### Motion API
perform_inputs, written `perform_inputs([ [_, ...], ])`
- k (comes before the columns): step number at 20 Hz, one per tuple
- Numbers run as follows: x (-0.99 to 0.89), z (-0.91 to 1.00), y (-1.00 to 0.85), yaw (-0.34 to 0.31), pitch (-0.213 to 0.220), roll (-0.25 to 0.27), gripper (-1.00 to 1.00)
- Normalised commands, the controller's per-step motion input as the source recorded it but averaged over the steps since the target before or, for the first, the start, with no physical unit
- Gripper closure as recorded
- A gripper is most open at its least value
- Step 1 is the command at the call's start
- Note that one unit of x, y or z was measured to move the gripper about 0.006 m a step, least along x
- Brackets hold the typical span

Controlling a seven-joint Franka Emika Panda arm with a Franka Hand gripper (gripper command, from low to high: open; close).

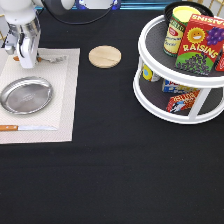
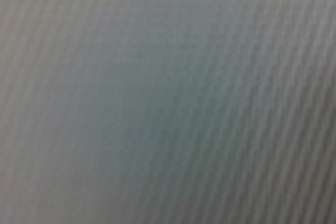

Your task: Arrange plate and fork

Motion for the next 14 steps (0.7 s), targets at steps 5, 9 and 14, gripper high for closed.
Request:
perform_inputs([
  [5,-0.21,-0.12,-0.06,-0.058,-0.065,0.000,1.00],
  [9,0.01,-0.01,-0.05,0.000,-0.085,-0.002,1.00],
  [14,-0.11,-0.06,0.00,-0.001,-0.088,0.000,-1.00],
])
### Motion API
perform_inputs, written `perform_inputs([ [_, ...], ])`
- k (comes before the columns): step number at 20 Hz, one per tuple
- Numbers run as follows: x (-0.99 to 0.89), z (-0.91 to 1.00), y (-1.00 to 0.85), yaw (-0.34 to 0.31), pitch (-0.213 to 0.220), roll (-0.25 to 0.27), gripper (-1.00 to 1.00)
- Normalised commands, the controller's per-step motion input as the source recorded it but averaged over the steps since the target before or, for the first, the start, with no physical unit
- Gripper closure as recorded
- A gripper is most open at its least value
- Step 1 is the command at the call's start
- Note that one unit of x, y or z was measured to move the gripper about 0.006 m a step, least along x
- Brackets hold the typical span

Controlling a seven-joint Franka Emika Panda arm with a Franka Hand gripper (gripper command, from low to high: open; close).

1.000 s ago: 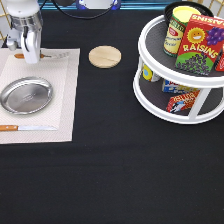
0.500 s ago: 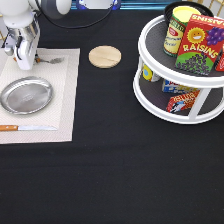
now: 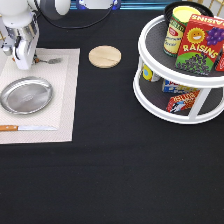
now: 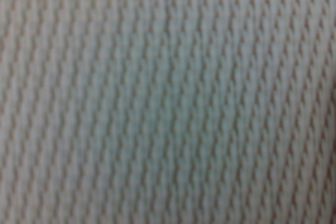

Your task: Arrange plate and fork

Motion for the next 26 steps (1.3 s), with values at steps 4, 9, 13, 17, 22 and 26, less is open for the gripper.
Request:
perform_inputs([
  [4,-0.16,0.02,0.06,0.000,-0.097,-0.006,-1.00],
  [9,-0.25,0.37,0.03,0.000,-0.053,0.000,-1.00],
  [13,-0.10,0.94,0.10,0.000,-0.025,0.000,-1.00],
  [17,-0.01,1.00,0.06,0.024,-0.028,0.005,-1.00],
  [22,-0.05,0.33,0.00,0.034,-0.024,0.005,-1.00],
  [26,0.00,0.00,0.00,0.000,0.000,0.000,-1.00],
])
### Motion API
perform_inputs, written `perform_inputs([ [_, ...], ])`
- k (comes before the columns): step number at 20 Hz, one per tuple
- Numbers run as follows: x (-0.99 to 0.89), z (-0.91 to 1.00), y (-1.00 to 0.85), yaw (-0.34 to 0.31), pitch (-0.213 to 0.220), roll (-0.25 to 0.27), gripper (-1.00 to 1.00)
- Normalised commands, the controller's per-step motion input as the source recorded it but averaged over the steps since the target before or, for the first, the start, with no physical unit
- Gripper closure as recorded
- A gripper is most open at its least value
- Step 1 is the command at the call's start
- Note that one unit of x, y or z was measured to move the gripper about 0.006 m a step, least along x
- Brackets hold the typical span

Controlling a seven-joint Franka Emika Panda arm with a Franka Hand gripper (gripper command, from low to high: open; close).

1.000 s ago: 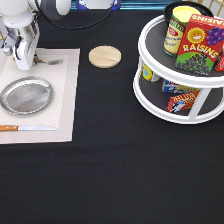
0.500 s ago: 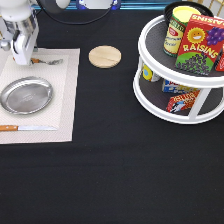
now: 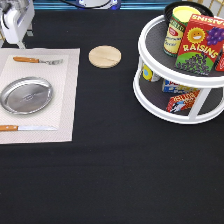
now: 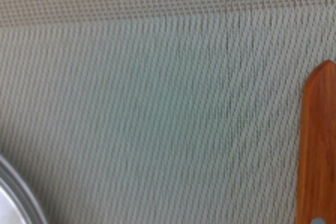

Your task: Arrange plate and fork

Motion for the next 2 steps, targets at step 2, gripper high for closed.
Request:
perform_inputs([
  [2,0.00,0.00,0.00,0.000,0.000,0.000,-1.00],
])
